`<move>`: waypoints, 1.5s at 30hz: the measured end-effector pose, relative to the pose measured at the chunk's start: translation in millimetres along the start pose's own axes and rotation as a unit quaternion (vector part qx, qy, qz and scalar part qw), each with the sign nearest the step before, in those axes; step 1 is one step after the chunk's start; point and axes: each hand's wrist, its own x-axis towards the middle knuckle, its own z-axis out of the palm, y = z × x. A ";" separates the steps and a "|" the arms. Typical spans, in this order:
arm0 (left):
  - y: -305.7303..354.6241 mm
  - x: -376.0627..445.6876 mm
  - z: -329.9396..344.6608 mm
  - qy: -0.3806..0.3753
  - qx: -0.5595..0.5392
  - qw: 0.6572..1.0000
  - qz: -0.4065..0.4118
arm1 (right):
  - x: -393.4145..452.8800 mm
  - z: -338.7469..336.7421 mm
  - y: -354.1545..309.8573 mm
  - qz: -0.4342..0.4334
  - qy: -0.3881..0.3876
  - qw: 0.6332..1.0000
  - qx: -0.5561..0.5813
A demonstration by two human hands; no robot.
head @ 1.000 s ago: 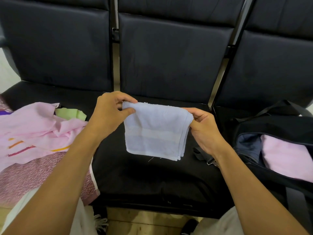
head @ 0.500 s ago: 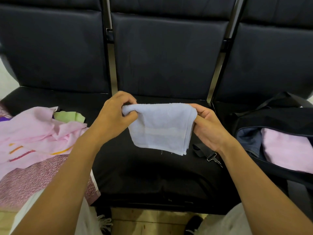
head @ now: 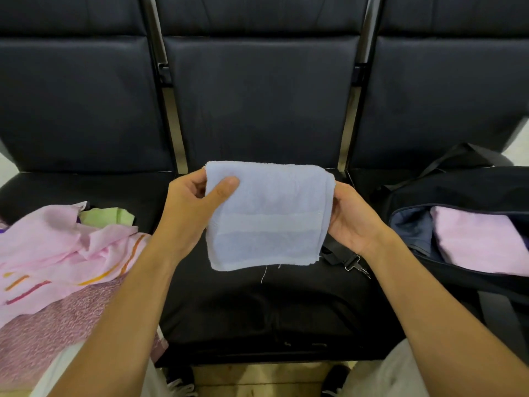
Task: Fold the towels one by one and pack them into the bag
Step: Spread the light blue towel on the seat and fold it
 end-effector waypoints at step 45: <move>-25.4 5.7 38.0 0.005 -0.051 0.990 -0.132 | 3.6 -3.5 1.7 -0.117 0.088 0.956 -0.256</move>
